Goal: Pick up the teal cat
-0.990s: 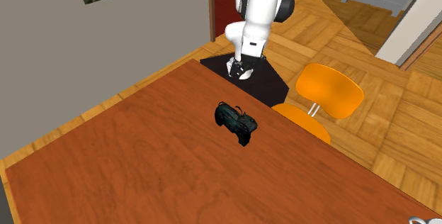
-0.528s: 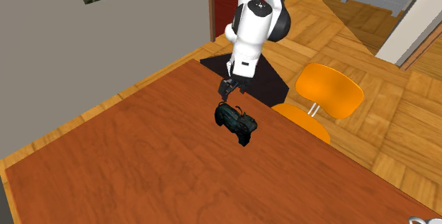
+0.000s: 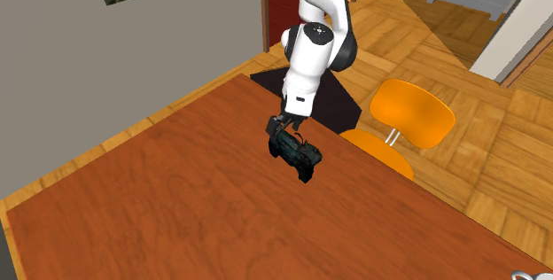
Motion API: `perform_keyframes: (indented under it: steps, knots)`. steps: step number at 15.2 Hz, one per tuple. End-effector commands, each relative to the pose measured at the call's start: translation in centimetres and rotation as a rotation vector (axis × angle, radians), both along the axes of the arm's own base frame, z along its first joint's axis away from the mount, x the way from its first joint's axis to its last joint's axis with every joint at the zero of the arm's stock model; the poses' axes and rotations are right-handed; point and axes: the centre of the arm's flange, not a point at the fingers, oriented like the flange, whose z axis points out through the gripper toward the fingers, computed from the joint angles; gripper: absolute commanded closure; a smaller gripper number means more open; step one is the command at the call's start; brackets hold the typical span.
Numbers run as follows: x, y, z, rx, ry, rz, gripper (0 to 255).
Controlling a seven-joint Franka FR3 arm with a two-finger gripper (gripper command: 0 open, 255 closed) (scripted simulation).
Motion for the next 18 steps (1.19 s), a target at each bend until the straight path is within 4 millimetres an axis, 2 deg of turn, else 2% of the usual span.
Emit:
perform_keyframes:
  steps: [1, 3, 4, 13, 18]
  knots:
    - [0.0, 0.0, -1.1, 0.0, 0.0, 0.0, 0]
    - [0.0, 0.0, -1.4, 0.0, 0.0, 0.0, 0]
    - [0.1, -0.1, -1.4, 0.0, 0.0, 0.0, 255]
    - [0.0, 0.0, -1.4, 0.0, 0.0, 0.0, 255]
    - [0.0, 0.0, 1.3, 0.0, 0.0, 0.0, 255]
